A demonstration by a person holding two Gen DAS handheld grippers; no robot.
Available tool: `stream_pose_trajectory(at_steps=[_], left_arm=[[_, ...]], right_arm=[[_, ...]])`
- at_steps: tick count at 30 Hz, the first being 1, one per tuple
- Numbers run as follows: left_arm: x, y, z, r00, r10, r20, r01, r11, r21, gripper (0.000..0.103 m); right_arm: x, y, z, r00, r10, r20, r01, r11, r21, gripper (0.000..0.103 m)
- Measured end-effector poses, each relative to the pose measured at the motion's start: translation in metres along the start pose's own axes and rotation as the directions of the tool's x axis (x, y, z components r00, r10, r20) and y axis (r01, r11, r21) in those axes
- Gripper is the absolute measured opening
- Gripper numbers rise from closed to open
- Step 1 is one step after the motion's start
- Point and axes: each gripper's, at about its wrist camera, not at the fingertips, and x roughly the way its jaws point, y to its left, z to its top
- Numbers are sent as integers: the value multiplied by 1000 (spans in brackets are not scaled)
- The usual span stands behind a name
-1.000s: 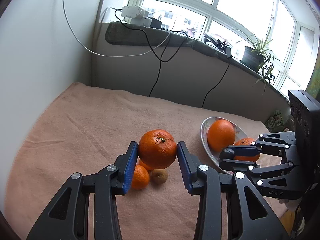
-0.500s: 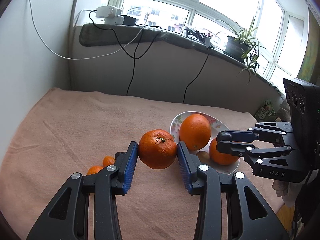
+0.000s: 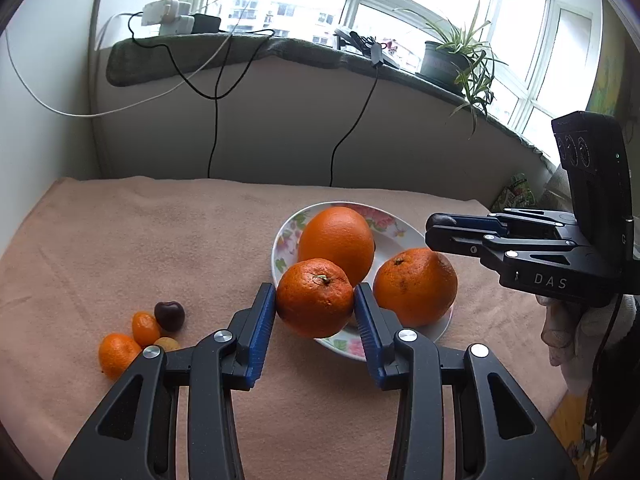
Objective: Organize fruits
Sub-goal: 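Carry the tangerine in the left tool and plum in the right tool onto the plate, then open the right tool to drop the plum while the left tool releases the tangerine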
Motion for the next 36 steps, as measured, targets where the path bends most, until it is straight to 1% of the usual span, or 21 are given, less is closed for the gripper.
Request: stream_pose_trajectory(at_steps=[5,13,31,32,34,35,36], left_arm=[[8,-8,0,1000,-13,-19,13,1000,10,39],[16,-19,-2,999,-24,-36,25,999,28,39],[25,-28,-1,997,-44,-55,47,998,45,40],[25,-29,-1,997,-45,-55,48,998,46,40],[26,-29,-1,997,-45,-56,47,998,48,40],[26,-29,-2,997,-44,-57,47,998,49,40],[26,-30,-2,998,-46,-53,48,998,49,43]], right_arm=[[3,-13,-2,1000,-10,-2,10,1000,29,29],[13,-32,1,1000,-4,-13,5,996,85,29],[28,-47,4,999,13,-35,-8,991,135,30],[28,-47,4,999,14,-35,-9,990,137,32],[28,-47,4,999,13,-32,-8,990,141,41],[28,-47,4,1000,9,-29,-5,990,141,49],[27,-46,4,1000,7,-24,-4,990,140,53]])
